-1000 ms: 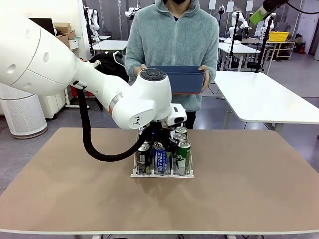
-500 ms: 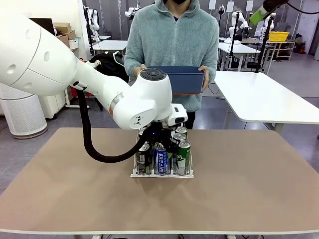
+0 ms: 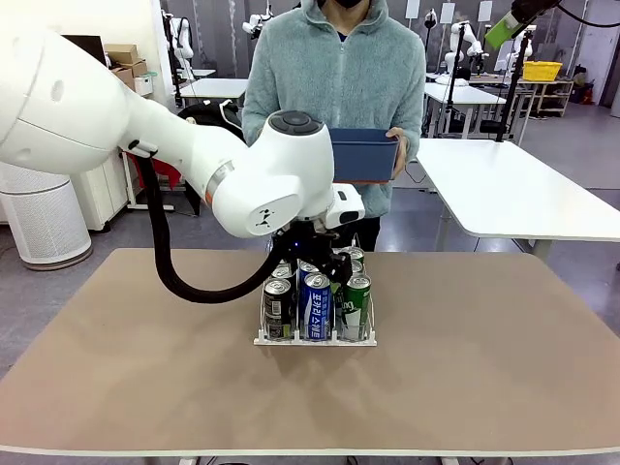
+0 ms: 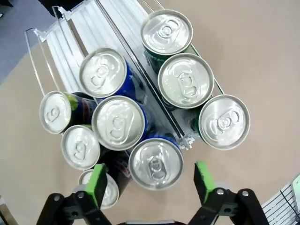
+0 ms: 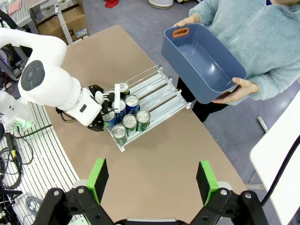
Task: Fill the beverage cans into the dispenser.
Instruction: Place the picked Ionic drink in the line of the Automatic Can Dispenser with the same cans.
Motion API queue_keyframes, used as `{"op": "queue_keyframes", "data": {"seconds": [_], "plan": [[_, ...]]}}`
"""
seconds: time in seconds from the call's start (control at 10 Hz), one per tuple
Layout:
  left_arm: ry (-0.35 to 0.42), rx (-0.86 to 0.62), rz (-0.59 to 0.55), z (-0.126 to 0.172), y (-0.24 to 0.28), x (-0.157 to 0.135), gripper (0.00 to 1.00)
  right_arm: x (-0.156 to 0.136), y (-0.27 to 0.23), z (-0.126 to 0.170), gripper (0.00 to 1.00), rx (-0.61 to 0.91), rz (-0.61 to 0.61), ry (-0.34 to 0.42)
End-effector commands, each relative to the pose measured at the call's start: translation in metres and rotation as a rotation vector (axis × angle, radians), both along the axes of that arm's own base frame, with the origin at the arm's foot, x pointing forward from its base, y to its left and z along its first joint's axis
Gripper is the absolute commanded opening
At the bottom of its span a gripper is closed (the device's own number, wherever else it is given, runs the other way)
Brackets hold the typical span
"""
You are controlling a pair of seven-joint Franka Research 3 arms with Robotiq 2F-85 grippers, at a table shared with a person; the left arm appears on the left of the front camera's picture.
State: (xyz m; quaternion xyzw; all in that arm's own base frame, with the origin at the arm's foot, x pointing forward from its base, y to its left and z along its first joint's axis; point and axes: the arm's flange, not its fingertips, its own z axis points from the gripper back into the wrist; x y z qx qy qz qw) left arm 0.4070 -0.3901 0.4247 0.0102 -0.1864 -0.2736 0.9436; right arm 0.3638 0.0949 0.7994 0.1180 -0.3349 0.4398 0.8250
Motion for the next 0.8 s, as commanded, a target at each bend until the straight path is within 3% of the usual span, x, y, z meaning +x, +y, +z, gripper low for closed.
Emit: {"op": "queue_keyframes", "data": {"seconds": [0.0,0.3,0.7], "plan": [[-0.03,0.025,0.035,0.007,0.004,-0.014,1.0,-0.001,0.003,-0.001,1.0,0.012,-0.01,0.003],[-0.05,0.039,0.0,0.025,0.004,-0.023,1.0,-0.001,0.003,-0.001,1.0,0.012,-0.01,0.003],[-0.029,0.011,0.018,0.021,0.003,-0.013,1.0,-0.001,0.003,-0.001,1.0,0.012,-0.01,0.003]]}}
